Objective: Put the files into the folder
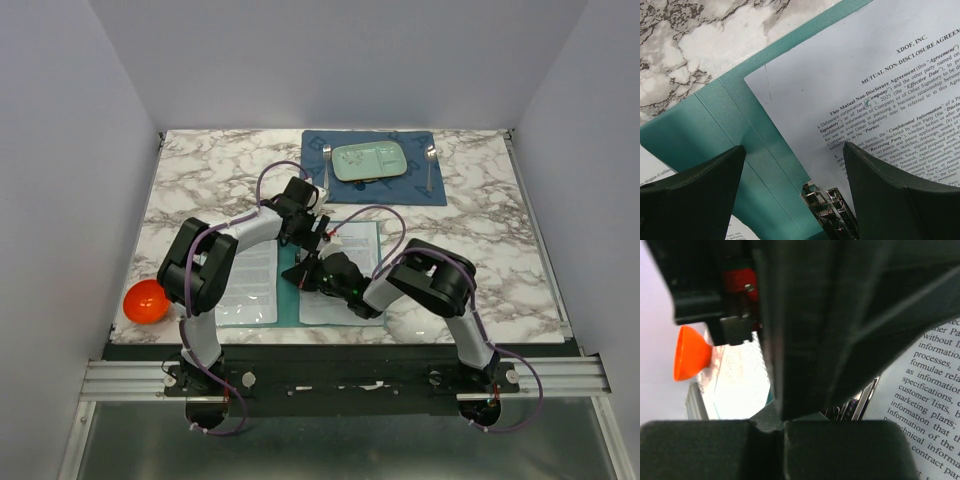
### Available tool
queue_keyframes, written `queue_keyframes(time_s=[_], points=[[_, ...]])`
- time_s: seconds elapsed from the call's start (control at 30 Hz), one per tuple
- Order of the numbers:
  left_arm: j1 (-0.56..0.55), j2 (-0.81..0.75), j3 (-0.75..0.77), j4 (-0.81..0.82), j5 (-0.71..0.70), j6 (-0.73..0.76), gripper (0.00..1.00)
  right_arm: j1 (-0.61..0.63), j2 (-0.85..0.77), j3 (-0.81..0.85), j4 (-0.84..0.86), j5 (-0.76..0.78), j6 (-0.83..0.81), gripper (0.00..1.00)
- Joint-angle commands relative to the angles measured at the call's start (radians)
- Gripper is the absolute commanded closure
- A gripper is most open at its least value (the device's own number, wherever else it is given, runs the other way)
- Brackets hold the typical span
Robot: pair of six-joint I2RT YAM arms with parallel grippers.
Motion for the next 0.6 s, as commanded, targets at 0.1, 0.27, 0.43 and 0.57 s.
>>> queue_keyframes(time_s=[0.1, 0.27, 0.43, 0.57], points=[[0.005, 0.046, -0.067, -0.153, 0.012, 0.026, 0.11, -0.026, 0.147, -0.099, -0.344, 0.027, 0.004, 0.99], [0.005, 0.052, -0.063, -0.156, 0.011, 0.027, 0.12, -0.026, 0.160, -0.103, -0.357, 0.035, 0.031, 0.99], [0.005, 0.061, -0.052, -0.159, 0.009, 0.029, 0.12, -0.026, 0.157, -0.102, -0.320, 0.007, 0.028, 0.99], [0.004, 0.066, -0.047, -0.160, 0.011, 0.029, 0.12, -0.026, 0.111, -0.100, -0.266, -0.014, 0.002, 0.99]])
